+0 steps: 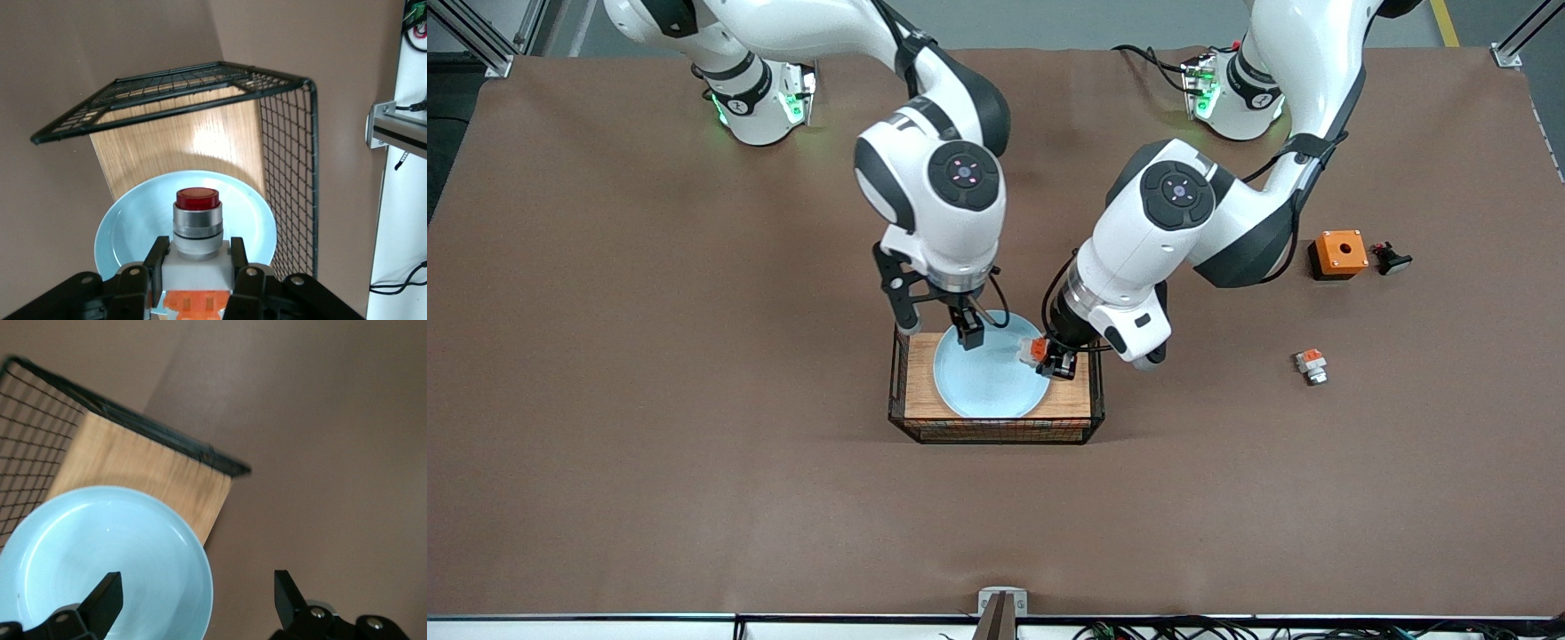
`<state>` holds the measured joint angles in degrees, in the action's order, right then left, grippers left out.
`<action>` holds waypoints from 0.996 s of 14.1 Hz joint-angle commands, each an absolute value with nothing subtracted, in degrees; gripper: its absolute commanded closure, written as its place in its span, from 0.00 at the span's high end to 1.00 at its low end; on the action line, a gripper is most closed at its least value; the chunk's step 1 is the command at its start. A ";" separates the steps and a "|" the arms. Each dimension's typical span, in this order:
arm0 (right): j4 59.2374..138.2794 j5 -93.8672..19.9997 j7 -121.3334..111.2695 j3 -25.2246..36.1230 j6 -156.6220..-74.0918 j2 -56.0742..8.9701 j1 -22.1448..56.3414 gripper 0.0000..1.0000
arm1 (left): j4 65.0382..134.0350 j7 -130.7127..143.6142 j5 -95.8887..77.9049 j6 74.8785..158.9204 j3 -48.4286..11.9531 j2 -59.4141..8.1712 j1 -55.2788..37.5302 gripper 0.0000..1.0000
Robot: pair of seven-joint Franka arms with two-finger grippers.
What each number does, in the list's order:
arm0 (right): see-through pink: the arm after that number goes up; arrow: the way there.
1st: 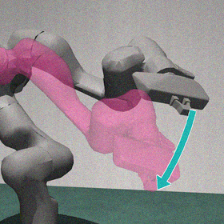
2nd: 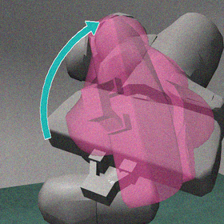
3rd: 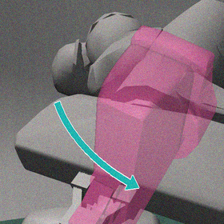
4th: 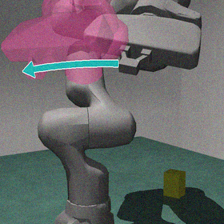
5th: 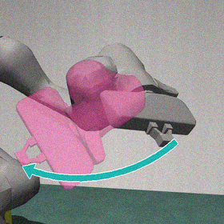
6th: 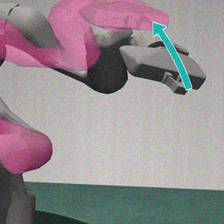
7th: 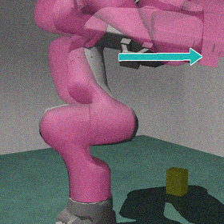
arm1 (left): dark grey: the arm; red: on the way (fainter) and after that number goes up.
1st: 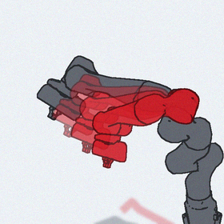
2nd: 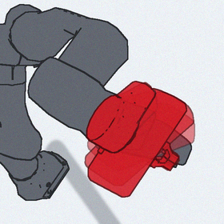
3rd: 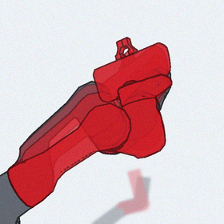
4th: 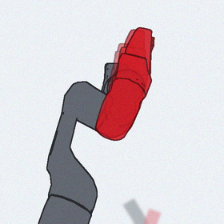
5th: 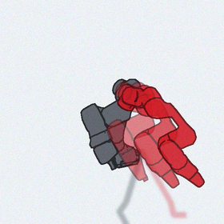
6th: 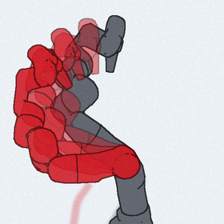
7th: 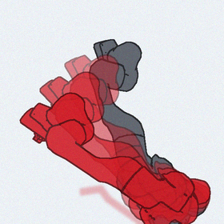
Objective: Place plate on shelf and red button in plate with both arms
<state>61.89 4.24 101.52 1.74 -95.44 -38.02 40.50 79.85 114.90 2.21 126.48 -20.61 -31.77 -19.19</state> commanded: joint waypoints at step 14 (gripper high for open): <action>67.06 1.76 13.75 1.14 -76.82 -21.63 5.91 1.00 | 71.19 116.81 2.11 134.03 -10.20 -42.09 -33.49 0.26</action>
<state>63.34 2.57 19.84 2.13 -76.53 -24.79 9.40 73.44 115.95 2.21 132.89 -11.18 -40.12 -32.65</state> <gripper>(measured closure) 0.000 0.586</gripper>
